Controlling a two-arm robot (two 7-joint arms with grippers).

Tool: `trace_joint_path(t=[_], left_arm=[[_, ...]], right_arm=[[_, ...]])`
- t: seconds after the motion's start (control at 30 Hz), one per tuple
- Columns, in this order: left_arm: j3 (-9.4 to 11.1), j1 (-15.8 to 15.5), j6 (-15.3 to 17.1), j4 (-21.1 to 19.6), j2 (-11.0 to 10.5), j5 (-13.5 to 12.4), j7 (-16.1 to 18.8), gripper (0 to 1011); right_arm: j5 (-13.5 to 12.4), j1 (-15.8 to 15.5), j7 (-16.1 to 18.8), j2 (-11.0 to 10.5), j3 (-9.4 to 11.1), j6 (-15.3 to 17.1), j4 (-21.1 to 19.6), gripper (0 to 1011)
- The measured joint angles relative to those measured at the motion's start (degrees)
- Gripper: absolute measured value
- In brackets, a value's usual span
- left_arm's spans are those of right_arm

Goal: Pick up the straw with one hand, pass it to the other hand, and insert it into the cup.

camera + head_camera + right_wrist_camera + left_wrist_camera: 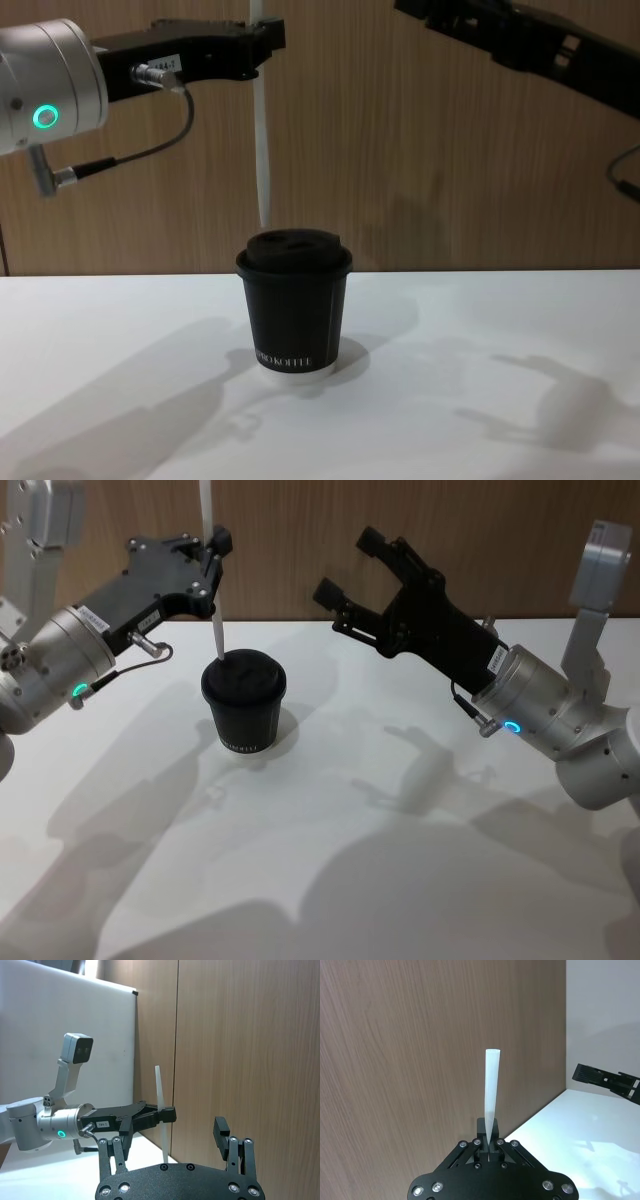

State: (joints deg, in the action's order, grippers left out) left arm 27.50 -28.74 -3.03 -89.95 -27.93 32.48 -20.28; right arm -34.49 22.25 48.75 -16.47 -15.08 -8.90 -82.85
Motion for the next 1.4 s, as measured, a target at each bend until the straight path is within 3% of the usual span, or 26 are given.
trace_joint_path(t=[0.67,1.27,1.4], left_arm=[[0.19,-0.89,-0.32,2.85,1.89,-0.99,-1.46,5],[0.08,-1.0,1.3,4.37,3.06,-1.48,-1.86,5],[-0.03,-0.89,1.65,4.69,3.32,-1.52,-1.85,61]], right_arm=[[0.0,0.0,0.0,0.0,0.0,0.0,0.0,1001],[0.0,0.0,0.0,0.0,0.0,0.0,0.0,1001],[0.0,0.0,0.0,0.0,0.0,0.0,0.0,1001]])
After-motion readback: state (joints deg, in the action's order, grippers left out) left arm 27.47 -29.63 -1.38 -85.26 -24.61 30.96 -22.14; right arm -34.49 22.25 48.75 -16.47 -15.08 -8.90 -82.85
